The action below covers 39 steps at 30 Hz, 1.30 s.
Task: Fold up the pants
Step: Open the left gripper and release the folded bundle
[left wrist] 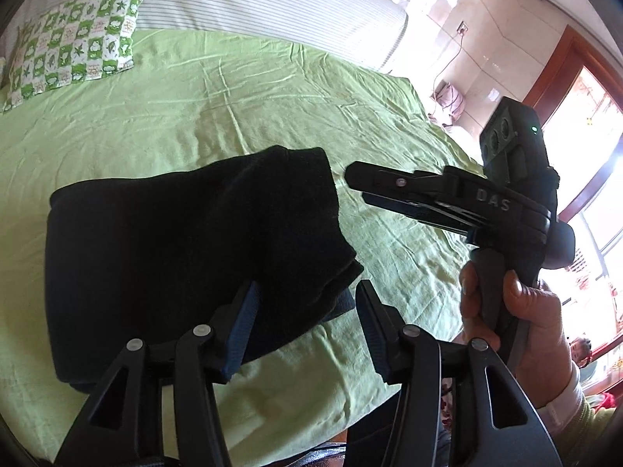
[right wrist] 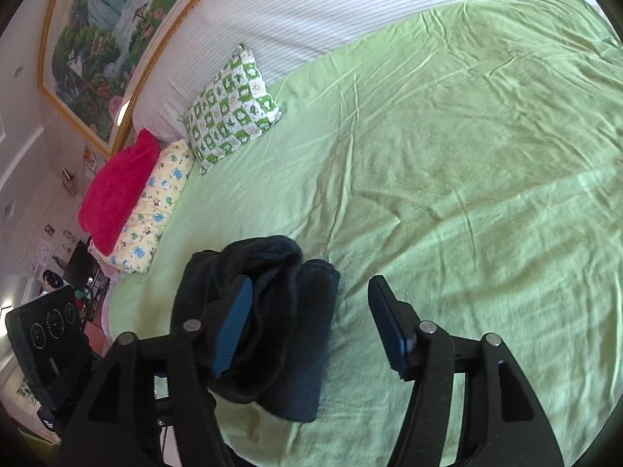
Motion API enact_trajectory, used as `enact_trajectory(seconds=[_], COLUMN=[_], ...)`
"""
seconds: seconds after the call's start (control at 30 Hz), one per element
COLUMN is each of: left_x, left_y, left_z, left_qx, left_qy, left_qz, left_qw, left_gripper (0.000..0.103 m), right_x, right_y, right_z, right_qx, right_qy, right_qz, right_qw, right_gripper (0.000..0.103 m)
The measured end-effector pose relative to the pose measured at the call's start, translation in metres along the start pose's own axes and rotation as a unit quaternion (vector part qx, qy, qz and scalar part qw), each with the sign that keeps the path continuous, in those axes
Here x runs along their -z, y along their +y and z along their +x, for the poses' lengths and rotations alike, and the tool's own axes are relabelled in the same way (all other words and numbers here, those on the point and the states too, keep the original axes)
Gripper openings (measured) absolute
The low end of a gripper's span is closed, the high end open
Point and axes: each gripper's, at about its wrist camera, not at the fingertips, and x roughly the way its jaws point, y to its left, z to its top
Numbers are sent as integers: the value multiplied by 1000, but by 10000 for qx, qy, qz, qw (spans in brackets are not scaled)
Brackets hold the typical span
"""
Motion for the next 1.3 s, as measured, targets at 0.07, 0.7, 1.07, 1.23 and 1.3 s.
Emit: enact_trajectory(seconds=[0.07,0.7,1.07,1.23,1.3], left_x=[1,-2,1,3,3], left_y=[4,61,91,97,100], left_z=[-5,-42,-50,-49,-48], left_qx=[-4,-345,-537,-635,-656], left_qy=[-32,-441,-507,-481,-465], left_qz=[-63,-625,-913,-944,-965], left_qw=[10000,9965,9931,9923,9921], left_gripper=[53,55,56,58,58], right_x=[2,15,23,28,29], right_y=[6,58,53,50,49], right_z=[-5,-7,-2,0,1], right_qx=[-3,311,356,364,366], right_qy=[-34,63,152,211,233], right_qz=[13,-566,-386,-320,-305], right_qw=[10000,9979,9985,9986,9986], right_gripper=[67,72,72,72,72])
